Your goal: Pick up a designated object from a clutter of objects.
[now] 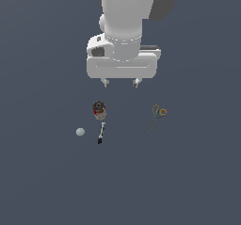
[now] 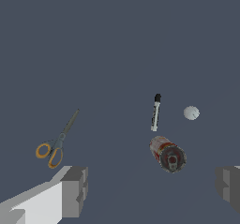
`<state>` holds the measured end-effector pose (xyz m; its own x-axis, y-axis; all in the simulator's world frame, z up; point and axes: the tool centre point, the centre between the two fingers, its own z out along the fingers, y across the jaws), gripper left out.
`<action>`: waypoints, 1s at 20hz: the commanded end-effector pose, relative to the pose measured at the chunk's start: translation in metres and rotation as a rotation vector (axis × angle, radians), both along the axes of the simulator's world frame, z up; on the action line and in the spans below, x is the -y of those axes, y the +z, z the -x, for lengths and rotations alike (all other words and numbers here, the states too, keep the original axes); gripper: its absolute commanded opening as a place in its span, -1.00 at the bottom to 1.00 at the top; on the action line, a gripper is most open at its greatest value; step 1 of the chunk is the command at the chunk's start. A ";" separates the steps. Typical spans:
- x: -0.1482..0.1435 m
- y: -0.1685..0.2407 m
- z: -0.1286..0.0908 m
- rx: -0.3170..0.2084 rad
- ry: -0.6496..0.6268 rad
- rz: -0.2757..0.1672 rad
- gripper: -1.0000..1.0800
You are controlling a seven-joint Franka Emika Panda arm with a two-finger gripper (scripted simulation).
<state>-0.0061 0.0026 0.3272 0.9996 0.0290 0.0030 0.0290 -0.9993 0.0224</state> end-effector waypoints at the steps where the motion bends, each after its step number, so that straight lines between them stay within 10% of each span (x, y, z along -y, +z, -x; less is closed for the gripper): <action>1: 0.000 0.000 0.000 0.000 0.000 0.000 0.92; 20: 0.034 -0.011 -0.011 0.006 -0.057 0.005 0.92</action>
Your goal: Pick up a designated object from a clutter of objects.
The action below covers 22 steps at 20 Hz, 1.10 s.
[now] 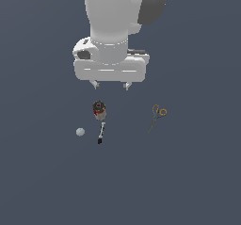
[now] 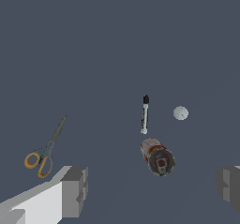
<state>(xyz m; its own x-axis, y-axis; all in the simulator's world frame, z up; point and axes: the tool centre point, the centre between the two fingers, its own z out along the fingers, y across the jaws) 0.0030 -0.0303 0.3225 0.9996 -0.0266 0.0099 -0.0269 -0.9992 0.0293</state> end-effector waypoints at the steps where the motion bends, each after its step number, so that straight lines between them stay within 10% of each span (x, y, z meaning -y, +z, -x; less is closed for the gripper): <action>1: 0.003 -0.012 -0.004 -0.001 -0.002 -0.003 0.92; 22: 0.057 -0.217 -0.024 -0.007 -0.056 -0.031 0.92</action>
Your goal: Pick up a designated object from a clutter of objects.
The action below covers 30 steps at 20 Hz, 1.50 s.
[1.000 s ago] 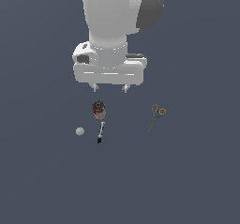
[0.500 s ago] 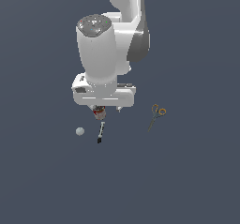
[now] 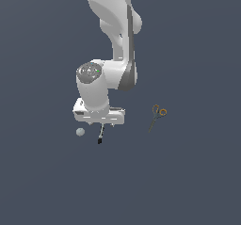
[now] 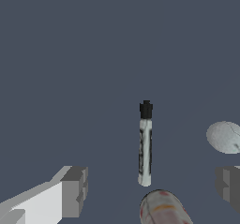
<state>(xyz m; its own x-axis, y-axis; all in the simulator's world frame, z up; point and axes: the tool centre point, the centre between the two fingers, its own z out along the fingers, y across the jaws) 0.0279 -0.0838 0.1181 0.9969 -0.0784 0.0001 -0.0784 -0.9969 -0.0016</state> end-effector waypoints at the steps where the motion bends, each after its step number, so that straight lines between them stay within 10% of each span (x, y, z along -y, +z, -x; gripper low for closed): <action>1: 0.006 -0.020 0.002 0.001 -0.006 0.000 0.92; 30: 0.016 -0.108 0.010 0.000 -0.019 0.002 0.92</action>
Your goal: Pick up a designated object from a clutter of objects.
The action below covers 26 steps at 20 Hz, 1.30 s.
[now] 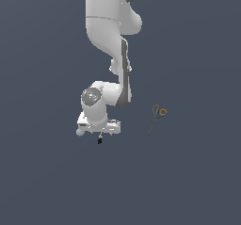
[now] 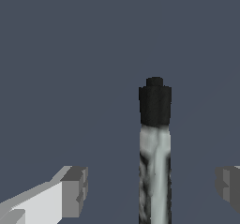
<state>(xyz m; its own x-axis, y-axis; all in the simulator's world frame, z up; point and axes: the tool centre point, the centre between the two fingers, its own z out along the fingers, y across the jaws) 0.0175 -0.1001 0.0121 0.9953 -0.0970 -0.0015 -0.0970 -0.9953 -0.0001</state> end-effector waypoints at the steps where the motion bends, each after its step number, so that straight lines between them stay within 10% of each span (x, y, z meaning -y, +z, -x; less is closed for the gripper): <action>1: 0.000 -0.002 -0.001 0.001 0.000 0.000 0.92; 2: 0.000 -0.002 -0.001 0.001 0.000 0.000 -1.00; 26: -0.039 0.045 -0.001 0.001 0.000 0.000 -1.00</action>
<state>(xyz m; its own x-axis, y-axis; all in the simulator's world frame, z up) 0.0177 -0.0694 0.0477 0.9952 -0.0977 -0.0012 -0.0977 -0.9952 0.0001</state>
